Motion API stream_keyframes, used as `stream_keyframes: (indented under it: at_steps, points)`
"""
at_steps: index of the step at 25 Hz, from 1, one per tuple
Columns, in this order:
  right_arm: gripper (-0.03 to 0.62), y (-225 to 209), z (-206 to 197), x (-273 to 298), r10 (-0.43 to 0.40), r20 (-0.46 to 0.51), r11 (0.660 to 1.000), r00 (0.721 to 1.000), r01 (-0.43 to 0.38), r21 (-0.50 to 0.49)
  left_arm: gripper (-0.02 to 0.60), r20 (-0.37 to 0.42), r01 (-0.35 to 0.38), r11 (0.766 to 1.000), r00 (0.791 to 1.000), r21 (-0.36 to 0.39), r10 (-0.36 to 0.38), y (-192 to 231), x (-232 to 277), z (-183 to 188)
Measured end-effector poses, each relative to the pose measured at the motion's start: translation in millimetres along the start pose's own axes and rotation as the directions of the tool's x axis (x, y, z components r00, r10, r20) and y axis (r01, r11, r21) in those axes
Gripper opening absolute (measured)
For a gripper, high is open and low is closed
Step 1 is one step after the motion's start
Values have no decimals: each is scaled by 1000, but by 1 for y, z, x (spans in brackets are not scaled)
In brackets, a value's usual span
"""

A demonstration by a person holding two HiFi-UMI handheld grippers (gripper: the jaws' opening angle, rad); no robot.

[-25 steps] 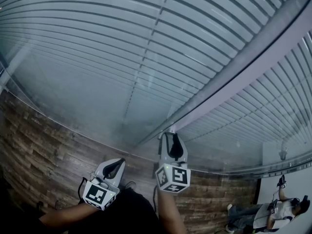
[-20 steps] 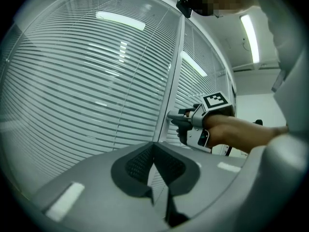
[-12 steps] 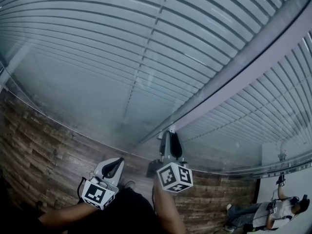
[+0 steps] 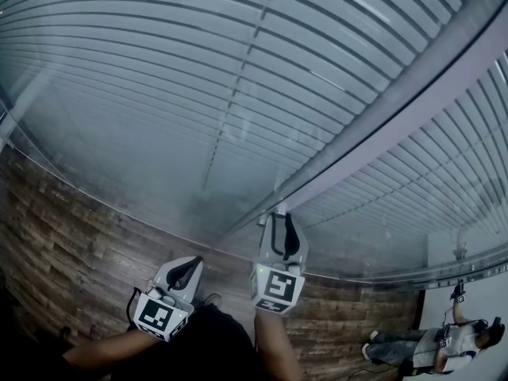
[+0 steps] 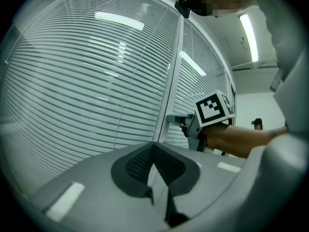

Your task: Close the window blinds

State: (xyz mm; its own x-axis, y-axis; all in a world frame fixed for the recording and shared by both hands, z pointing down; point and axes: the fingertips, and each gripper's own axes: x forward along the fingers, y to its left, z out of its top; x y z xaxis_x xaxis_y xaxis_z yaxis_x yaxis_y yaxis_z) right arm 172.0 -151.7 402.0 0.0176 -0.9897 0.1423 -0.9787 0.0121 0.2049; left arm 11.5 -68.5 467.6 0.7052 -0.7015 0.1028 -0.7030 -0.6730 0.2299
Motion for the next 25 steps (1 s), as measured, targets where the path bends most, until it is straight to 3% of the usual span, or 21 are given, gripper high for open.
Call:
stream_keyframes:
  at_steps: [4,8,15,17,20,22,25]
  points:
    - [129,4,-1,1,-17,-16,984,1000,14,-179,0,4,5,1000,1000,5,-5,0,1,2]
    - [129,5,-1,1,-30,-11,955,999,25,-295,0,-1,6,1000,1000,4,-6,-3,2,0]
    - [129,7,-1,1,-32,-4,928,999,28,-373,0,-1,12,1000,1000,10,-12,-6,2,-1]
    - [132,6,-1,1,-19,12,951,1000,22,-309,0,-3,10,1000,1000,10,-10,-6,2,-2]
    - [173,4,4,-4,18,35,999,999,-17,-32,0,-3,6,1000,1000,10,-6,-6,1,-2]
    - [178,1,2,-5,45,43,985,998,-52,165,0,-5,5,1000,1000,7,-5,-6,1,-2]
    - [172,-1,-2,-3,49,54,943,997,-63,327,0,-5,10,1000,1000,1,-10,-7,1,-4]
